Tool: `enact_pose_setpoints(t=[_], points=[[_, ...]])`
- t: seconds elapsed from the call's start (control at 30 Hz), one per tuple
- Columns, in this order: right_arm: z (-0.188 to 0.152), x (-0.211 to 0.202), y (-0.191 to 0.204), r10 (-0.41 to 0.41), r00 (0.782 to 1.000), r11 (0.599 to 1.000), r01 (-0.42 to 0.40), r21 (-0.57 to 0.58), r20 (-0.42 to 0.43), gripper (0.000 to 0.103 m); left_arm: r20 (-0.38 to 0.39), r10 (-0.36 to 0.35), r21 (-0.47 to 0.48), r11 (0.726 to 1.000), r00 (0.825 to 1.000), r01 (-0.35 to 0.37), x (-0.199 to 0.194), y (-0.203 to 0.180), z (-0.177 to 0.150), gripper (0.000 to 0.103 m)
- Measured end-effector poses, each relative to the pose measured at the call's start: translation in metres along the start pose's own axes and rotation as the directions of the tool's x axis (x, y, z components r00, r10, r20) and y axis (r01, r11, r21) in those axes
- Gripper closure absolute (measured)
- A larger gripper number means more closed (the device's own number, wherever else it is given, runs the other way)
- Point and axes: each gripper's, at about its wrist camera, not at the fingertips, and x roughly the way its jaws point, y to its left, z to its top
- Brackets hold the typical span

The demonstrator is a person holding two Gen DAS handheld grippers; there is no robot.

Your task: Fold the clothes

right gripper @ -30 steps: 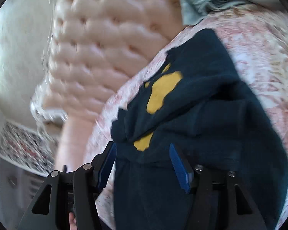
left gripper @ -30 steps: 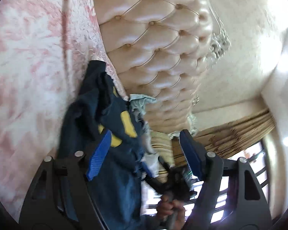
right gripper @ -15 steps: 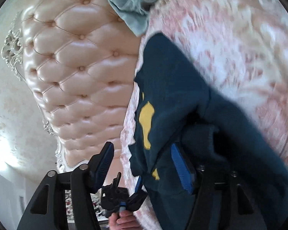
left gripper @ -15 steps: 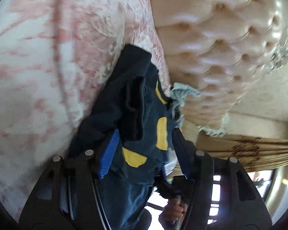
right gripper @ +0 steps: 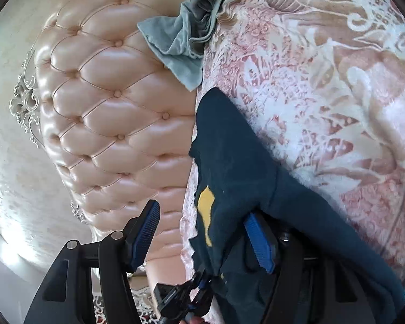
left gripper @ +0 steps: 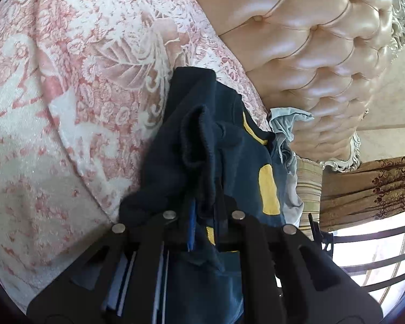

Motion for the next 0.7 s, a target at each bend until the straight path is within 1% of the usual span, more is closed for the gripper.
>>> enact_pose_setpoints(t=[0.03,0.07,0.1,0.13,0.17,0.2,0.23,0.33,0.4,0.47,0.53,0.7], points=[[-0.001,-0.001,0.001,-0.002,1.0,1.0,0.002,0.0,0.026,0.038,0.005,-0.008,0.014,1.0,1.0,0.008,-0.001,-0.003,0.0,0.092],[-0.001,-0.003,0.004,-0.007,0.998,1.0,0.008,-0.009,0.057,0.041,0.011,-0.013,0.028,1.0,1.0,0.013,-0.004,-0.007,0.001,0.092],[-0.002,-0.004,0.007,-0.013,0.996,1.0,0.014,-0.017,0.087,0.053,0.016,-0.021,0.042,0.999,1.0,0.02,-0.007,-0.01,0.001,0.092],[-0.002,-0.007,0.007,-0.013,0.993,1.0,0.015,-0.015,0.113,0.063,0.022,-0.034,0.062,0.998,0.999,0.032,-0.011,-0.014,0.0,0.092],[-0.002,-0.011,0.004,-0.006,0.991,1.0,0.007,-0.001,0.133,0.081,0.029,-0.04,0.082,0.996,0.999,0.038,-0.014,-0.018,-0.001,0.092],[-0.001,-0.014,0.0,-0.002,0.989,1.0,0.0,0.014,0.147,0.092,0.037,-0.052,0.112,0.993,0.998,0.048,-0.016,-0.023,-0.003,0.092],[0.0,-0.016,-0.005,0.0,0.988,1.0,-0.004,0.028,0.157,0.093,0.037,-0.051,0.13,0.991,0.998,0.045,-0.016,-0.025,-0.004,0.092],[0.005,-0.018,-0.022,0.006,0.982,0.997,-0.02,0.071,0.187,0.093,0.026,0.002,0.151,0.988,1.0,-0.006,-0.013,-0.023,-0.007,0.092],[0.007,-0.019,-0.033,0.007,0.979,0.995,-0.027,0.094,0.202,0.096,-0.001,0.022,0.122,0.992,1.0,-0.021,-0.004,-0.013,-0.008,0.092],[0.008,-0.017,-0.032,0.003,0.979,0.997,-0.02,0.079,0.203,0.096,-0.019,0.027,0.094,0.995,0.999,-0.025,-0.001,-0.005,-0.009,0.091],[0.009,-0.015,-0.03,-0.006,0.98,0.997,-0.009,0.074,0.201,0.096,-0.018,0.027,0.085,0.996,0.999,-0.025,-0.002,-0.005,-0.008,0.091],[0.01,-0.012,-0.028,-0.033,0.979,0.998,0.023,0.055,0.2,0.099,-0.044,0.023,0.0,1.0,0.999,-0.023,-0.005,0.011,-0.009,0.088]])
